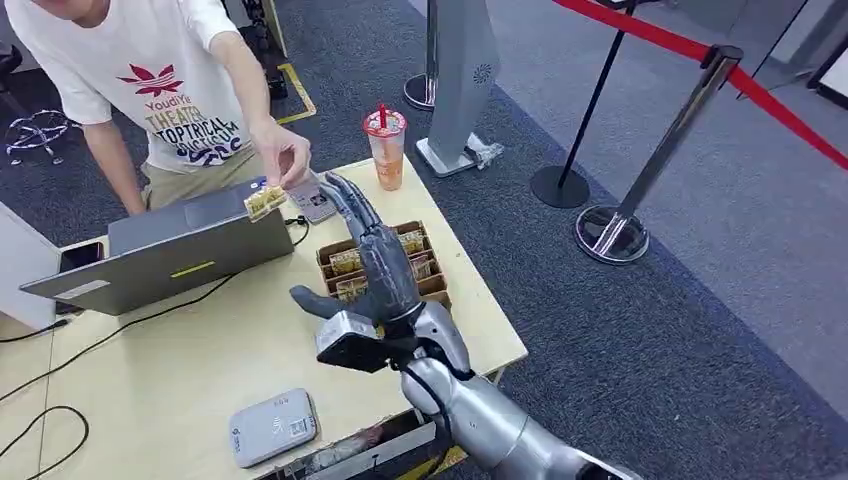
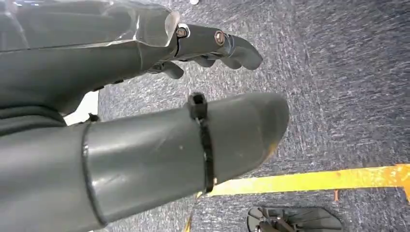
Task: Pass the card to the sensor for recognition and then transmit it.
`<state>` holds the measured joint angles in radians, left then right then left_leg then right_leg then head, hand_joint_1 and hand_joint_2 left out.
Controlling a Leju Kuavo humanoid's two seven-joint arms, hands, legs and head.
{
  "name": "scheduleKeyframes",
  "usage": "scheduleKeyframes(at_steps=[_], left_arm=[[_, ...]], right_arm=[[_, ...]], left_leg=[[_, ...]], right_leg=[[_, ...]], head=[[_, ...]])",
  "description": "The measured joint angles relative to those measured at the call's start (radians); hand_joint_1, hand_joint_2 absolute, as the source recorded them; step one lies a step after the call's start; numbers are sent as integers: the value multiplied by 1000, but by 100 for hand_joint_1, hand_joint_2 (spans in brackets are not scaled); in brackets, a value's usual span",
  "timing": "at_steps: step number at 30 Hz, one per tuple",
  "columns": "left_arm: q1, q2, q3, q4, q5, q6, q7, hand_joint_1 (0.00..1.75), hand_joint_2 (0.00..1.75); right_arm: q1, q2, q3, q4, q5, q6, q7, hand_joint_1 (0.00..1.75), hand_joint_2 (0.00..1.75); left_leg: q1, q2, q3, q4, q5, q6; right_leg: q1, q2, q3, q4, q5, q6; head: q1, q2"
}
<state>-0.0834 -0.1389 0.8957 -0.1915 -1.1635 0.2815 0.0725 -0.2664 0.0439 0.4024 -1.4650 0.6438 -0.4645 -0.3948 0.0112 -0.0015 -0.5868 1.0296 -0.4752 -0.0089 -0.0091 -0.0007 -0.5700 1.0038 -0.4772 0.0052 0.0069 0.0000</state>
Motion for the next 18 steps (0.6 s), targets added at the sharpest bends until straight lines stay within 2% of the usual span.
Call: scheduleKeyframes(at_steps=[9,18], left_arm=[[-10,-1,-2,0,-4,3,7,0,0],[-11,-1,-3,0,-6,11,8,0,0]], right_arm=[[-120,-18,62,148,115,-130,38,0,175],[-199,-22,74,292,184,-207,70,0,175]], left_leg=[[0,0,0,0,0,0],[0,0,0,0,0,0]], right_leg=[[0,0,0,0,0,0],[0,0,0,0,0,0]], head=[[0,0],[0,0]])
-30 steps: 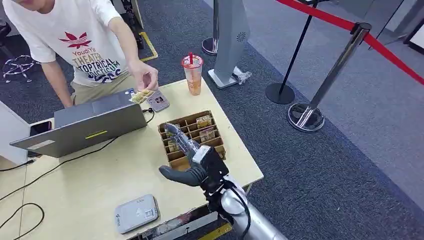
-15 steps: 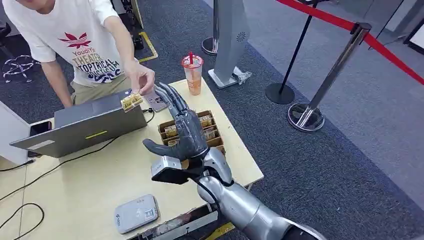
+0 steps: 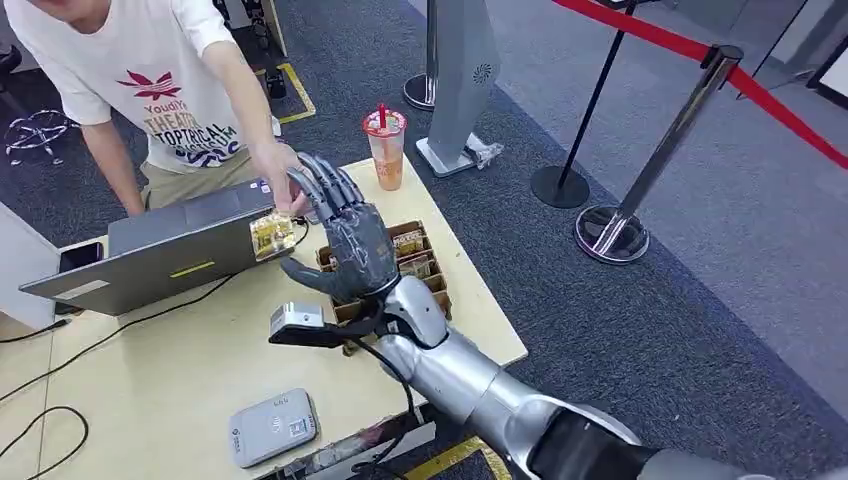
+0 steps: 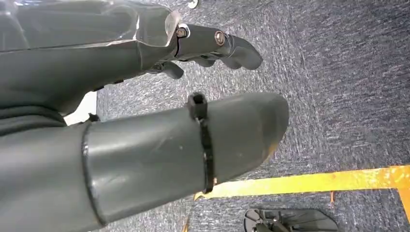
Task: Pass the card to the sensor for recognition and then transmit it.
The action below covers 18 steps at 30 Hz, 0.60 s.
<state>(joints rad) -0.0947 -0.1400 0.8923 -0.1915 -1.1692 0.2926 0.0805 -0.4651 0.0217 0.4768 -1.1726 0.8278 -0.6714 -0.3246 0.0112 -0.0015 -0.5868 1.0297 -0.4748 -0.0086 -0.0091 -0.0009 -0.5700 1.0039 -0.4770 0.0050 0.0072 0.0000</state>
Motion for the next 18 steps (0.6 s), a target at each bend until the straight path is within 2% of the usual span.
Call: scheduleKeyframes(at_steps=[1,2,3,4,5,9,18], left_arm=[[0,0,0,0,0,1,0,0,0],[0,0,0,0,1,1,0,0,0],[0,0,0,0,1,2,1,0,0],[0,0,0,0,3,4,1,0,0],[0,0,0,0,3,5,1,0,0],[1,0,0,0,8,10,1,0,0],[3,0,0,0,11,16,-2,0,0]], right_arm=[[-6,0,0,14,0,-2,0,3,175],[-11,0,0,25,-1,-4,0,70,175],[-17,0,0,36,-3,-5,-2,91,175],[-23,0,0,47,-3,-6,-4,91,175],[-27,0,0,54,-5,-6,-7,136,175],[-40,0,6,77,-9,-6,-13,157,175],[-56,2,17,111,-34,-7,-26,157,175]], left_leg=[[0,0,0,0,0,0],[0,0,0,0,0,0],[0,0,0,0,0,0],[0,0,0,0,0,0],[0,0,0,0,0,0],[0,0,0,0,0,0],[0,0,0,0,0,0]], right_leg=[[0,0,0,0,0,0],[0,0,0,0,0,0],[0,0,0,0,0,0],[0,0,0,0,0,0],[0,0,0,0,0,0],[0,0,0,0,0,0],[0,0,0,0,0,0]], head=[[0,0],[0,0],[0,0],[0,0],[0,0],[0,0],[0,0]])
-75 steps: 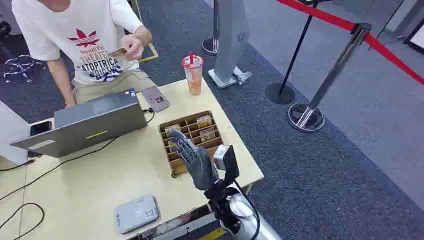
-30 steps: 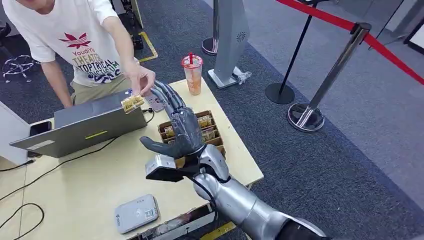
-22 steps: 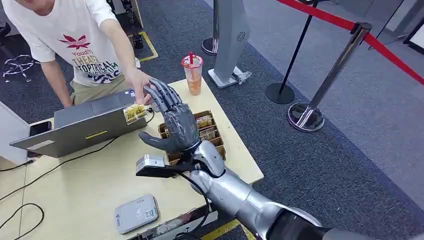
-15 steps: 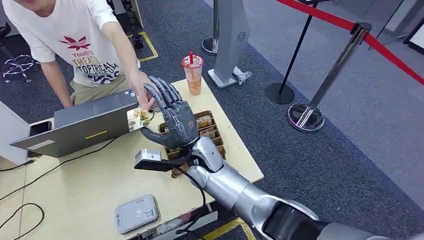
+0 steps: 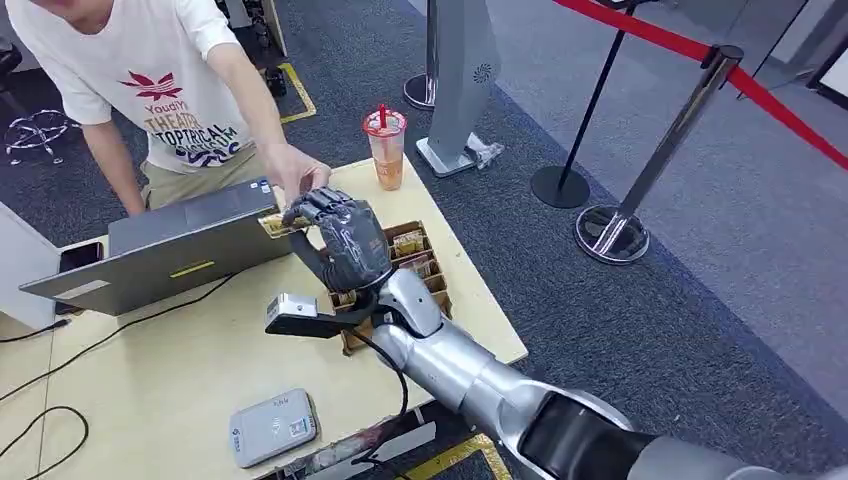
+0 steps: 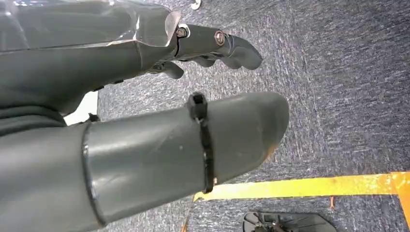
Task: Pass the card to the sensor for recognition and then transmit it.
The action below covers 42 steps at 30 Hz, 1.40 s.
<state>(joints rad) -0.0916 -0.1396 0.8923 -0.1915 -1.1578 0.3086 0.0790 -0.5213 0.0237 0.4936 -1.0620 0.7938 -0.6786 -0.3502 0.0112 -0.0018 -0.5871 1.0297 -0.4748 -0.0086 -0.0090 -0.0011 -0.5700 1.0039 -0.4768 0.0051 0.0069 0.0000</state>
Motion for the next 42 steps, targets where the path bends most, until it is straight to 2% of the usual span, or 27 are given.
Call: scheduleKeyframes(at_steps=[6,11,14,15,21,24,27,30,35,42], left_arm=[[1,0,0,0,2,5,0,0,0],[2,0,0,0,6,6,-3,0,0],[3,0,0,0,7,6,-7,0,0],[3,0,0,0,8,6,-7,0,0],[7,0,0,0,13,6,-11,0,0],[8,0,0,0,13,5,-13,0,0],[9,1,0,0,12,3,-16,0,0],[8,1,0,0,12,2,-16,0,0],[8,1,0,0,12,0,-16,0,0],[9,1,0,0,16,2,-18,0,0]], right_arm=[[-10,0,1,15,-8,0,-3,159,175],[-14,2,5,23,-14,0,-6,175,175],[-14,3,7,23,-66,16,-16,175,175],[-13,3,7,21,-96,37,-25,173,175],[6,5,13,-38,-391,295,-71,175,175],[19,5,18,-74,-526,420,-68,175,175],[45,3,25,-116,-696,586,-47,175,175],[69,0,35,-140,-793,704,-23,175,175],[94,-3,76,-147,-854,796,17,175,175],[103,-9,151,-109,-882,860,58,175,175]], left_leg=[[0,0,0,0,0,0],[0,0,0,0,0,0],[0,0,0,0,0,0],[0,0,0,0,0,0],[0,0,0,0,0,0],[0,0,0,0,0,0],[0,0,0,0,0,0],[0,0,0,0,0,0],[0,0,0,0,0,0],[0,0,0,0,0,0]], right_leg=[[0,0,0,0,0,0],[0,0,0,0,0,0],[0,0,0,0,0,0],[0,0,0,0,0,0],[0,0,0,0,0,0],[0,0,0,0,0,0],[0,0,0,0,0,0],[0,0,0,0,0,0],[0,0,0,0,0,0],[0,0,0,0,0,0]], head=[[0,0],[0,0],[0,0],[0,0],[0,0],[0,0],[0,0],[0,0],[0,0],[0,0]])
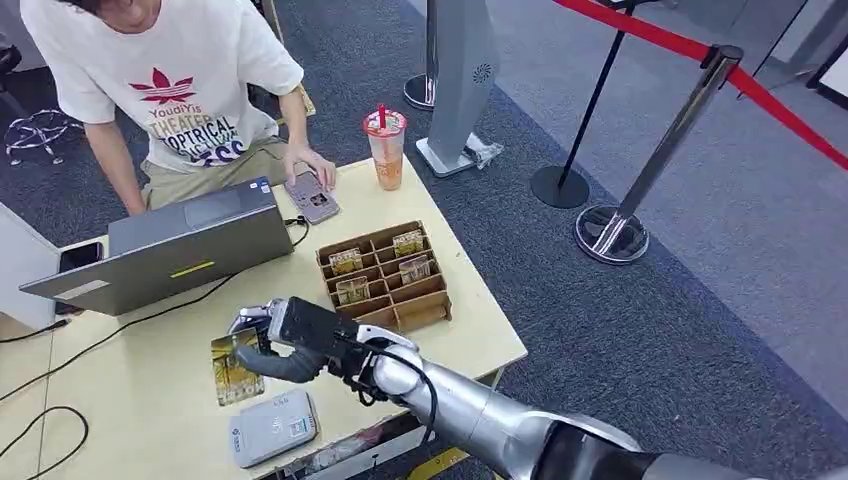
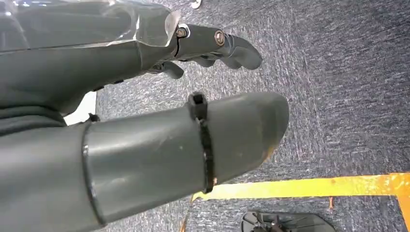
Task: Pass the card to the sensor for recognition and then transmit it.
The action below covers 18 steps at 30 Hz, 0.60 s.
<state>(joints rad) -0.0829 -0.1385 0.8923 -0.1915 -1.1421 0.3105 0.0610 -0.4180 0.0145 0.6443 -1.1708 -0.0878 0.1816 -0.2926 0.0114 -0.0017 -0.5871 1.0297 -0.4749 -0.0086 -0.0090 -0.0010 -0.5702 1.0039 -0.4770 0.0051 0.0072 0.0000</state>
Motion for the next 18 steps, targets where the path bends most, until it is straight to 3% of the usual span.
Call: scheduleKeyframes(at_steps=[18], left_arm=[[7,3,3,0,11,0,0,0,0]], right_arm=[[-41,8,134,295,-43,8,-5,175,175]], left_leg=[[0,0,0,0,0,0]], right_leg=[[0,0,0,0,0,0]], head=[[0,0]])
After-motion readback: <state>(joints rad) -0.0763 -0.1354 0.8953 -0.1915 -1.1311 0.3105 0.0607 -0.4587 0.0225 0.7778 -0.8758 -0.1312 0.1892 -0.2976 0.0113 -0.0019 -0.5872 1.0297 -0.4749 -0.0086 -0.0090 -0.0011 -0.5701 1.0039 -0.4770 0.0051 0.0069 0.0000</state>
